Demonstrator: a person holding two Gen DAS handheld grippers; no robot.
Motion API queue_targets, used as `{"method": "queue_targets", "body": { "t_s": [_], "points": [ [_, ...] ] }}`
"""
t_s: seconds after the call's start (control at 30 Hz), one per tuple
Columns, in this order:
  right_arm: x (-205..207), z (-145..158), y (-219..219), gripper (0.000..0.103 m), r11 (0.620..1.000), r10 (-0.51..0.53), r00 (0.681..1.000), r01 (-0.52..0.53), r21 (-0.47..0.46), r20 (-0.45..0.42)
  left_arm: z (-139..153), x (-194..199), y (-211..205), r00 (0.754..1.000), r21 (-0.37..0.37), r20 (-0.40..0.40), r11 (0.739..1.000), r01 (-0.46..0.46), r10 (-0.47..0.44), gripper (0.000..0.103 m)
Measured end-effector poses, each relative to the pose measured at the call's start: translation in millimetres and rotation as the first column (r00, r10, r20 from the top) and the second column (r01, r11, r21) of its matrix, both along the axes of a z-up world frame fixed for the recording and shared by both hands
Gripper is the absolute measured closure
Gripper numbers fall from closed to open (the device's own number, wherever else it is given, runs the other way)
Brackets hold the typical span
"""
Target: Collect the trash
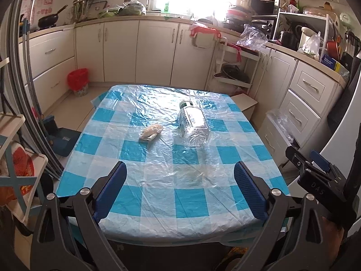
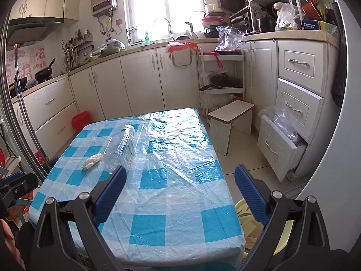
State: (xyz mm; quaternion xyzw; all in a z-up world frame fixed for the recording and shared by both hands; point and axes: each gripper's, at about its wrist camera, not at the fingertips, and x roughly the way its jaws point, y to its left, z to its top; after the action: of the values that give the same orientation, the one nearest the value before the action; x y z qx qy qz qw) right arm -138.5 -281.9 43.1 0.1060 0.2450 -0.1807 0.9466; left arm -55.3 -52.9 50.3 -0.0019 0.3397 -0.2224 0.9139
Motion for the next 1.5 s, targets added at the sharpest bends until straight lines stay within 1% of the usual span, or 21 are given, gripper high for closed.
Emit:
{"method": "queue_targets", "body": {
  "t_s": [0.5, 0.73, 0.83, 0.97, 1.07, 1.27, 1.37, 1.5],
  "points": [
    [7, -8, 10, 0.009, 1.000, 0.030, 0.999, -0.030, -0.003, -0.039, -8, 17, 30, 0.996, -0.019, -0.038, 0.996, -0.084, 0.083, 0.011],
    [21, -14, 25, 0.009, 0.996, 0.086, 0.994, -0.088, -0.013, -0.074, -18, 40, 55, 0.988, -0.030, -0.069, 0.989, -0.144, 0.142, 0.011],
    [35, -17, 31, 0.009, 0.993, 0.121, 0.989, -0.122, 0.002, -0.088, -25, 53, 63, 0.987, -0.022, -0.068, 0.989, -0.148, 0.146, 0.011],
    [65, -21, 40, 0.008, 0.987, 0.163, 0.981, -0.160, 0.035, -0.105, -38, 76, 68, 0.987, 0.007, -0.072, 0.990, -0.141, 0.141, 0.011],
    [95, -27, 46, 0.008, 0.983, 0.185, 0.973, -0.180, 0.047, -0.138, -46, 92, 71, 0.986, 0.019, -0.083, 0.989, -0.146, 0.147, 0.011],
    [161, -44, 55, 0.008, 0.979, 0.197, 0.960, -0.182, 0.093, -0.201, -54, 114, 67, 0.988, 0.036, -0.084, 0.992, -0.124, 0.126, 0.011],
    [188, -50, 61, 0.008, 0.979, 0.200, 0.953, -0.183, 0.092, -0.228, -59, 123, 63, 0.990, 0.048, -0.086, 0.993, -0.111, 0.115, 0.011],
    [215, -59, 69, 0.008, 0.982, 0.187, 0.941, -0.179, 0.053, -0.282, -67, 133, 58, 0.990, 0.048, -0.099, 0.994, -0.099, 0.103, 0.011]
  ]
}}
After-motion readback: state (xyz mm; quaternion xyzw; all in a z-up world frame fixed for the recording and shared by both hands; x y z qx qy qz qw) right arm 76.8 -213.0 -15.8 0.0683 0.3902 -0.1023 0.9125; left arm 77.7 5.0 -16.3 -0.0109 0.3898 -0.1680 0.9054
